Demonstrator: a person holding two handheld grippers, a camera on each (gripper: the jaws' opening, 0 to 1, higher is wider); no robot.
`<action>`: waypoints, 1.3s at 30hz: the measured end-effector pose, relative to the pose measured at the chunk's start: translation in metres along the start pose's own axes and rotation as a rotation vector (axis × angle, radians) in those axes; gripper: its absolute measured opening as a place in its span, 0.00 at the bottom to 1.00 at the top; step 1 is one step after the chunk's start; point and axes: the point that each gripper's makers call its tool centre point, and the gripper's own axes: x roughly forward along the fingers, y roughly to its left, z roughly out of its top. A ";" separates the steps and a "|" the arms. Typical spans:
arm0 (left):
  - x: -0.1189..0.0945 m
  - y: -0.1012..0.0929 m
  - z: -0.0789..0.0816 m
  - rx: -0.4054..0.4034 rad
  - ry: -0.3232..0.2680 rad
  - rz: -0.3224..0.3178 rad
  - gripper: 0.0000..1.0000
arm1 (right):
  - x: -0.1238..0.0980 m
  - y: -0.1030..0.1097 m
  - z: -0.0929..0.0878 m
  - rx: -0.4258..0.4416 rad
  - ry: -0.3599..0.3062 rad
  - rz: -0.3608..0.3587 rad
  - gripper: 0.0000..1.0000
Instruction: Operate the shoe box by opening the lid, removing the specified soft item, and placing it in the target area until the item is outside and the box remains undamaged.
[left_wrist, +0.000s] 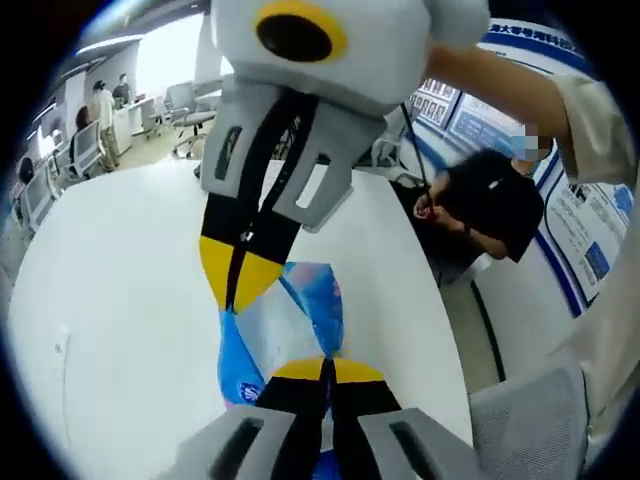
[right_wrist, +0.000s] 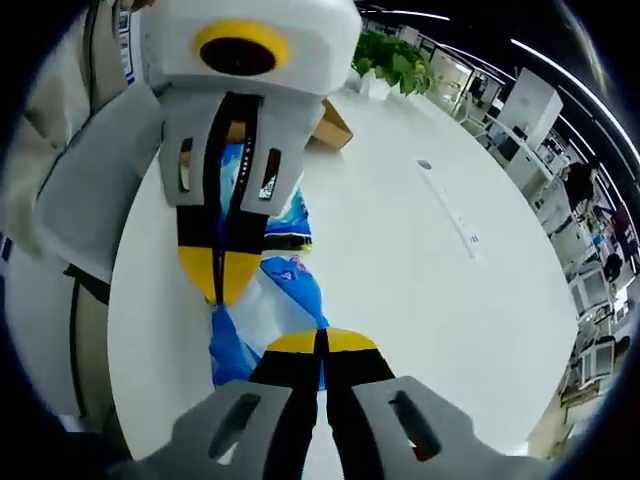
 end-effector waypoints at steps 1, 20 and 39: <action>0.001 0.001 -0.002 -0.004 0.005 0.000 0.00 | 0.001 0.000 -0.001 0.003 0.001 0.001 0.00; 0.004 0.008 -0.015 -0.030 0.014 0.003 0.00 | 0.019 -0.006 -0.009 -0.004 0.020 0.002 0.00; 0.006 0.003 -0.017 -0.031 0.021 0.006 0.07 | 0.016 -0.002 -0.012 0.016 0.031 -0.005 0.02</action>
